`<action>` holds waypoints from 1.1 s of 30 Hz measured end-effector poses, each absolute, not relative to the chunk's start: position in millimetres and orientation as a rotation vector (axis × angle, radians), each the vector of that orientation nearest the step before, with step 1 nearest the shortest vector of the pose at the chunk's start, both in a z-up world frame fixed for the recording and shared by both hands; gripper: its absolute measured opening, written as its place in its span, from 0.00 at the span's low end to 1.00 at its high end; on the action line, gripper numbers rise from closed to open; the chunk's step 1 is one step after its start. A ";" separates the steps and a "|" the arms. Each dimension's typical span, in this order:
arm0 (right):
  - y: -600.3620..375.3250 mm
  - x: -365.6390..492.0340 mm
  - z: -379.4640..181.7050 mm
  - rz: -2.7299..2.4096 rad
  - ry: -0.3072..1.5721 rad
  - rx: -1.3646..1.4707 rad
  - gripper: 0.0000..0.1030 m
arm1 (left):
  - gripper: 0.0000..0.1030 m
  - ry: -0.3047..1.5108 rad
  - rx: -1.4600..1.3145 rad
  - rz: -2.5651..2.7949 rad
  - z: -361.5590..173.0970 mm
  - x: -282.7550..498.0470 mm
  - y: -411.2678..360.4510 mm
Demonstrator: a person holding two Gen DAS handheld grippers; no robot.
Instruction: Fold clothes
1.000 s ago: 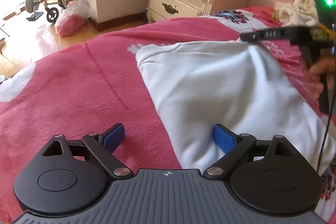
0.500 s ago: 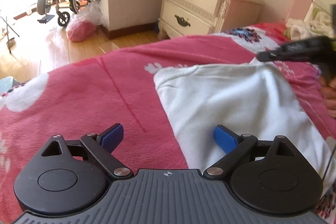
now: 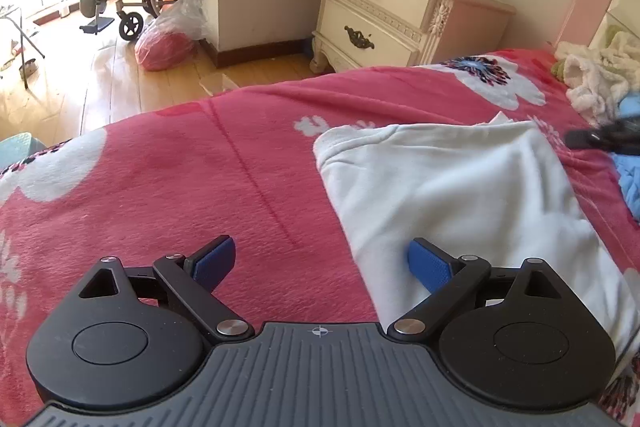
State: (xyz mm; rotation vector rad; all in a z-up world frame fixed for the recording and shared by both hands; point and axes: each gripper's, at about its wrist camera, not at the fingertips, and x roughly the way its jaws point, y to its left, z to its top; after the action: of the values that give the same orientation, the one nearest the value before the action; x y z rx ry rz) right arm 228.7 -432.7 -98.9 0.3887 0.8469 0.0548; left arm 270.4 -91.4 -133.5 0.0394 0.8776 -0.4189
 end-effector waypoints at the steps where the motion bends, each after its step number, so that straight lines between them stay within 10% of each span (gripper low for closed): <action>1: -432.4 224.8 -99.7 0.112 0.867 0.402 0.02 | 0.92 0.885 0.038 -0.420 -135.1 271.9 -92.2; 23: -389.3 95.7 -113.1 -0.022 1.130 -0.021 0.12 | 0.92 0.872 0.095 -0.580 -114.1 213.1 -101.6; 33: -378.9 37.3 -82.6 -0.033 0.948 0.182 0.12 | 0.92 0.836 0.168 -0.677 -112.5 176.1 -106.4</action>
State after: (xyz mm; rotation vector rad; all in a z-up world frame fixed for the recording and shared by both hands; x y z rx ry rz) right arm 37.3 -378.9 -82.6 0.1816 0.9478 -0.0326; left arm 176.1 -106.4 -112.5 0.1679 0.8360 -0.6766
